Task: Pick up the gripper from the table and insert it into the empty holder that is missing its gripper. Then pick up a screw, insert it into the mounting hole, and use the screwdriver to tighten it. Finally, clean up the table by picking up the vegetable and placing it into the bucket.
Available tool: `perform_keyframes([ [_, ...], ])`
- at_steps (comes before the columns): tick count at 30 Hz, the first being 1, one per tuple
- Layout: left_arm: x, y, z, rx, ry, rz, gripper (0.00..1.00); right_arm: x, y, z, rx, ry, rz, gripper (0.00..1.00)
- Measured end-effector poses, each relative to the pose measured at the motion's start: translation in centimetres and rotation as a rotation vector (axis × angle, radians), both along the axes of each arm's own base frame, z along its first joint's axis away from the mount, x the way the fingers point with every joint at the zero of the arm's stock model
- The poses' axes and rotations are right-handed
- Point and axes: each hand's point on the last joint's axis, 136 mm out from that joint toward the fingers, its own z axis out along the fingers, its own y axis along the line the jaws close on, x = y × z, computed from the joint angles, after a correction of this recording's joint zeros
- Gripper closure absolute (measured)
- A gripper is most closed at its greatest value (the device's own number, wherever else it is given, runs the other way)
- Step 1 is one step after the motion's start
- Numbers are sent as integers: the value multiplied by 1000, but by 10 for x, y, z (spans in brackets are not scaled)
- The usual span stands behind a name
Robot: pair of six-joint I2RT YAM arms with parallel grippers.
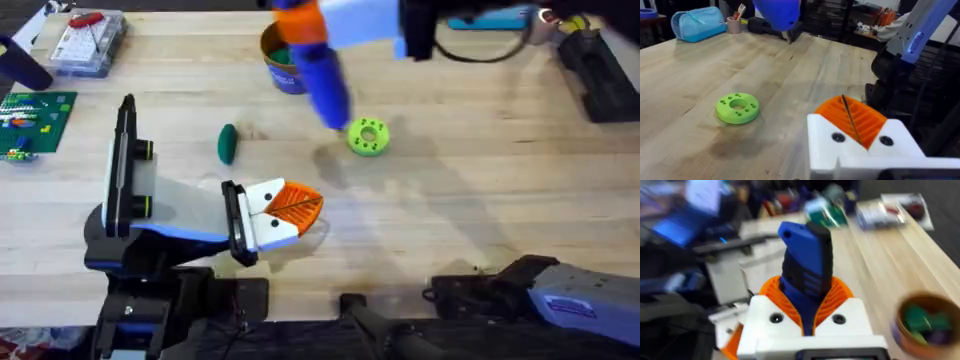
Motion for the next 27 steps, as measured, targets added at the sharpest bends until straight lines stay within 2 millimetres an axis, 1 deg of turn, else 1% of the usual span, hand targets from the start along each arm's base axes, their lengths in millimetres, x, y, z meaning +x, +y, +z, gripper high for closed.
perform_keyframes([
  [1, 0, 0, 0, 0, 0, 0, 986, 6, -8, -8, -41, -3, -35, 942],
  [3, 0, 0, 0, 0, 0, 0, 986, 22, -30, -22, -133, -23, -113, 943],
  [9, 0, 0, 0, 0, 0, 0, 986, 69, -109, -36, -364, -162, -338, 942],
  [11, 0, 0, 0, 0, 0, 0, 986, 74, -132, -49, -450, -162, -381, 943],
  [14, 0, 0, 0, 0, 0, 0, 986, 77, -160, -77, -608, -137, -414, 944],
  [17, 0, 0, 0, 0, 0, 0, 986, 91, -178, -103, -747, -128, -441, 942],
  [20, 0, 0, 0, 0, 0, 0, 986, 98, -192, -133, -863, -73, -433, 943],
  [23, 0, 0, 0, 0, 0, 0, 986, 100, -199, -160, -942, -7, -410, 944],
  [27, 0, 0, 0, 0, 0, 0, 986, 109, -208, -194, -1029, 56, -386, 944],
])
